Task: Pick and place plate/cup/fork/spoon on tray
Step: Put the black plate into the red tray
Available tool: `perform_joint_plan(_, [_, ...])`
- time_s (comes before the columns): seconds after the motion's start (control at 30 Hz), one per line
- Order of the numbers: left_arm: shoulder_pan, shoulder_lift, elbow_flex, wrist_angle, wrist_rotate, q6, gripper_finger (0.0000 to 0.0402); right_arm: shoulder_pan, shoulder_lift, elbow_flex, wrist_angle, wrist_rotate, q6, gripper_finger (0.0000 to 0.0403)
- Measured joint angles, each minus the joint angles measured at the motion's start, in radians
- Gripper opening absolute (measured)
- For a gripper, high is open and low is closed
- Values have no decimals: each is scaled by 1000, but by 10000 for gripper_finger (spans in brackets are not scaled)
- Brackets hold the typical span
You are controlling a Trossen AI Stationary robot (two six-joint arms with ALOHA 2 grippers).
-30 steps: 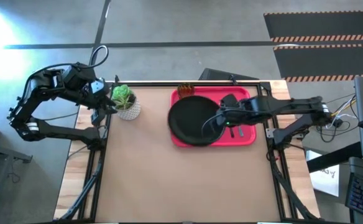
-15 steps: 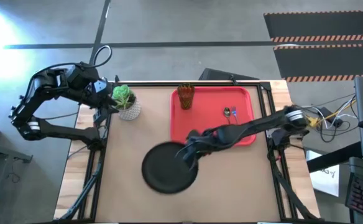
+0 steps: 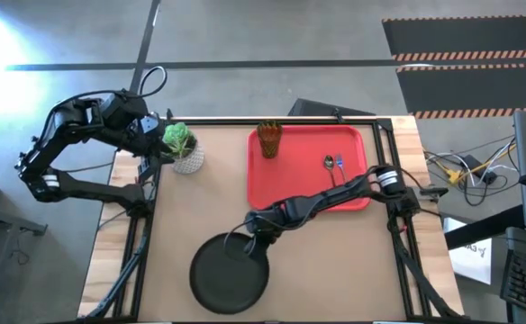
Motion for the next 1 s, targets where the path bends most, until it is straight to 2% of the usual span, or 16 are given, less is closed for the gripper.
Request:
perform_joint_plan(0.27, [0,-3,0,-1,0,0,147,-10,45,10,-59,-23,-9,8])
perform_joint_plan(0.5, [0,-2,0,-2,0,0,147,-9,26,10,-104,20,-37,8])
perform_joint_plan(1.0, [0,-1,0,-2,0,1,147,-10,58,10,-172,24,-58,9])
